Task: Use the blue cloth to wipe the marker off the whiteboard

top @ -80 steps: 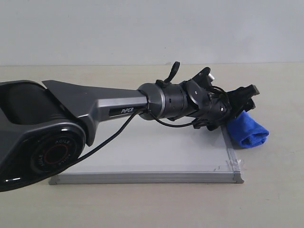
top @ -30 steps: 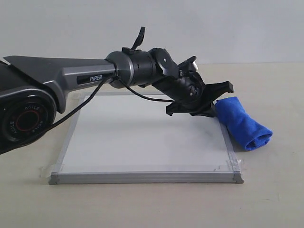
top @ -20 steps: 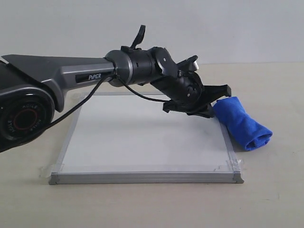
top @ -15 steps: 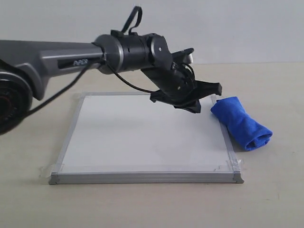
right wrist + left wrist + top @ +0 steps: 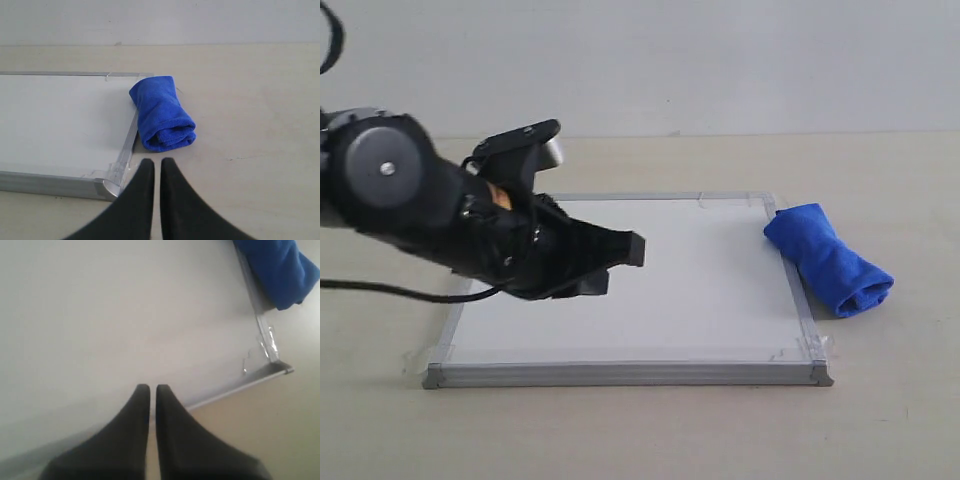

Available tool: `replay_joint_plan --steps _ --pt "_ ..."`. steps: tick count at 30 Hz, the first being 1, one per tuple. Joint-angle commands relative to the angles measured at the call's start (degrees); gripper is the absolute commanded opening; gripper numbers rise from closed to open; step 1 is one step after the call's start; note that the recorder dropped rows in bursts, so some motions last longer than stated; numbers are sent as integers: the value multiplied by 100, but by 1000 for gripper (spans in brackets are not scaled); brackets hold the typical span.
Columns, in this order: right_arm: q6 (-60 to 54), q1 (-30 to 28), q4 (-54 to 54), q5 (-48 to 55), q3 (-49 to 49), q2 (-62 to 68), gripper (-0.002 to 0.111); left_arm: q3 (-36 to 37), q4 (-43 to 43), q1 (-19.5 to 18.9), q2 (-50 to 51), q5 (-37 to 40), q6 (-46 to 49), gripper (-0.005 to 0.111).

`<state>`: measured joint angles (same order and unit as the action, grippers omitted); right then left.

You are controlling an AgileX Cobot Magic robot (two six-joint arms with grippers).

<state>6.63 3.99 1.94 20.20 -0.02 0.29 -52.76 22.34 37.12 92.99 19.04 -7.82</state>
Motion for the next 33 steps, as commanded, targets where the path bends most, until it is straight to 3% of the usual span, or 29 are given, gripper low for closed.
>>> replay_joint_plan --steps 1,6,9,18,24,28,30,33 --pt "-17 -28 9 -67 2 -29 1 693 361 27 -748 3 28 4" --pt "-17 -28 9 -67 2 -29 1 1226 636 27 -1356 470 28 4" --pt "-17 -28 9 -67 2 -29 1 1270 228 2 -1674 950 116 4" --pt "-17 -28 9 -44 2 -29 1 1270 -1073 2 -2360 748 782 4" --pt "-17 -28 9 -44 2 -29 1 1270 -1806 2 -2942 726 206 4" --pt "-17 -28 9 -44 2 -29 1 1379 -2037 -257 -3578 276 12 4" --pt "-17 -28 9 -44 2 -29 1 1666 -2037 -574 -4126 -330 30 4" --pt "-17 -28 9 -44 2 -29 1 2724 -2037 -1081 -5146 -1689 71 4"
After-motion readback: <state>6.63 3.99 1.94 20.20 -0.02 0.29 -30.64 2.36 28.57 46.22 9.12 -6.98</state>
